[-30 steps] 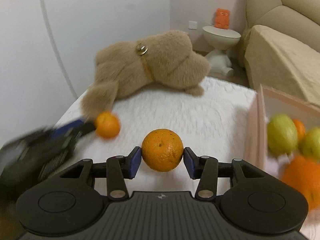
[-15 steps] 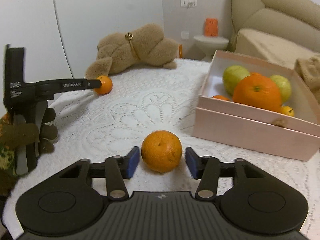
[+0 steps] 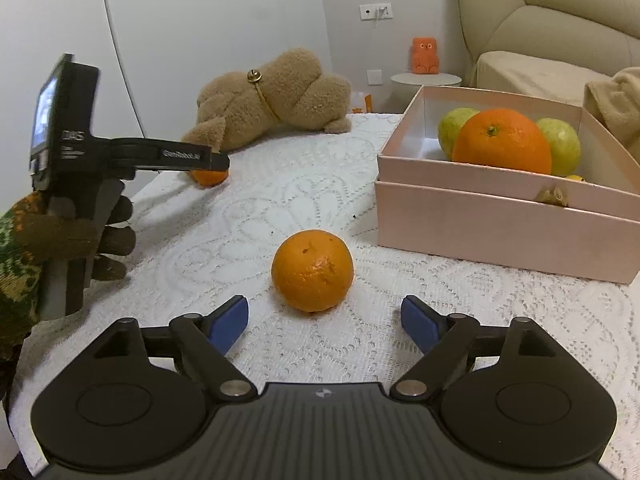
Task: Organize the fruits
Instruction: 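Close the right tool on another tangerine while the left tool holds its tangerine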
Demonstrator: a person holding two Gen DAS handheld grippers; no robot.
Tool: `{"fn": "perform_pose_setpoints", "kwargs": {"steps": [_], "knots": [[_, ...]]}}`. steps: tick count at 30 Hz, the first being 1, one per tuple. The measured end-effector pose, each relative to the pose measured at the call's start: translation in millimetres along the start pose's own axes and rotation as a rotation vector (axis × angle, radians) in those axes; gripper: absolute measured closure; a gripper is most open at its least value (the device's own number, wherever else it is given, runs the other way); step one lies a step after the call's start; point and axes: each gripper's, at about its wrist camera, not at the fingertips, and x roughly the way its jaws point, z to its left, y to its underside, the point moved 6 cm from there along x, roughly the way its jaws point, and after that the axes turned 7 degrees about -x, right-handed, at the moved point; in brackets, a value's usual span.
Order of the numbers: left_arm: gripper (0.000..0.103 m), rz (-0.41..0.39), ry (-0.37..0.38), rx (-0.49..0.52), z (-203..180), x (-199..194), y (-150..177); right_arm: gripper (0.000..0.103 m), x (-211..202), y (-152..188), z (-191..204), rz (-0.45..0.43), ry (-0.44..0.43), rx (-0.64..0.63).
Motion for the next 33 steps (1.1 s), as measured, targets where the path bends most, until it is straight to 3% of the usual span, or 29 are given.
{"fn": "perform_pose_setpoints", "kwargs": {"steps": [5,14,17,23,33], "knots": [[0.048,0.061,-0.012,-0.043,6,19,-2,0.018,0,1,0,-0.001,-0.003,0.002],[0.054,0.034,-0.023,-0.016,6,11,8,0.015,0,2,2,0.002,-0.016,0.001],[0.054,0.026,0.040,-0.014,-2,-14,18,0.013,2,1,2,0.005,-0.021,0.002],[0.054,0.060,0.234,-0.049,-22,-63,55,0.010,3,0,1,0.007,-0.033,0.006],[0.054,0.027,0.246,-0.056,-27,-68,71,0.000,3,-2,-7,0.008,-0.095,0.142]]}}
